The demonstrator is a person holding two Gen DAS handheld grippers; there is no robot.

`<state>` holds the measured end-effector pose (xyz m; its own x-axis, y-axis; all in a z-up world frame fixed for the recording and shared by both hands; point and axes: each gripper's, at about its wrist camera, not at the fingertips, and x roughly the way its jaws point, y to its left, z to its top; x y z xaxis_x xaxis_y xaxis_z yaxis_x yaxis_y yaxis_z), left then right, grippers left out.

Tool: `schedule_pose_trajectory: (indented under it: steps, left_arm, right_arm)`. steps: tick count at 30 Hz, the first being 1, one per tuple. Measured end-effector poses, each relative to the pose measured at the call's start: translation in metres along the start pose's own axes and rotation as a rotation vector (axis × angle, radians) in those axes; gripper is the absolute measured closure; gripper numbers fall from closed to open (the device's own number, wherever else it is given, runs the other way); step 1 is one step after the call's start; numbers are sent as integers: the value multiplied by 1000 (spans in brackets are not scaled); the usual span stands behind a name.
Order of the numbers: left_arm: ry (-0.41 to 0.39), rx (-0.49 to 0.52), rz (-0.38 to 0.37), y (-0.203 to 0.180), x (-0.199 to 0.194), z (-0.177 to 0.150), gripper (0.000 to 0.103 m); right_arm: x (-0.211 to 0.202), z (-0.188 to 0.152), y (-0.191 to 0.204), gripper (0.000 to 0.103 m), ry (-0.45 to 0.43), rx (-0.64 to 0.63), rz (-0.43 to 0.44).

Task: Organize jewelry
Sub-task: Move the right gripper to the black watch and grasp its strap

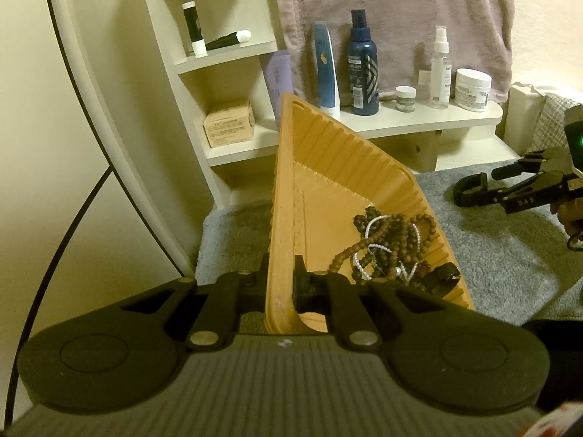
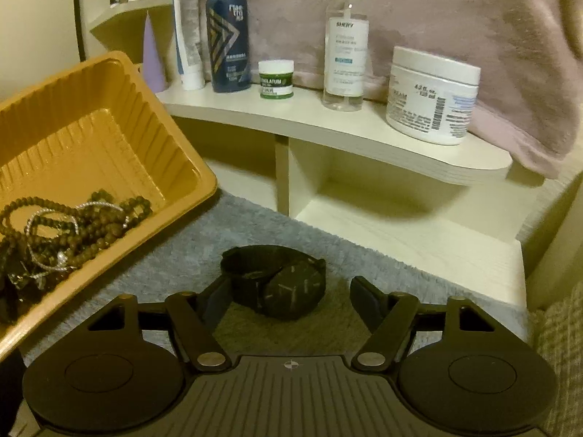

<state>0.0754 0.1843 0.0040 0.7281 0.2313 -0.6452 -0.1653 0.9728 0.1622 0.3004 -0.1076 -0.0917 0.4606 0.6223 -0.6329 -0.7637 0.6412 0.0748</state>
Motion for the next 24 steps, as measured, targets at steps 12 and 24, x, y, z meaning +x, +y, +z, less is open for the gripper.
schedule_pose_trajectory:
  steps: [12,24]
  left_arm:
    - [4,6,7,-2,1,1,95]
    - [4,14,8,-3,1,2,95]
  right_arm:
    - [5,0,1,47,4,-13,48]
    - [-2,-1,5,60,7,-17,22]
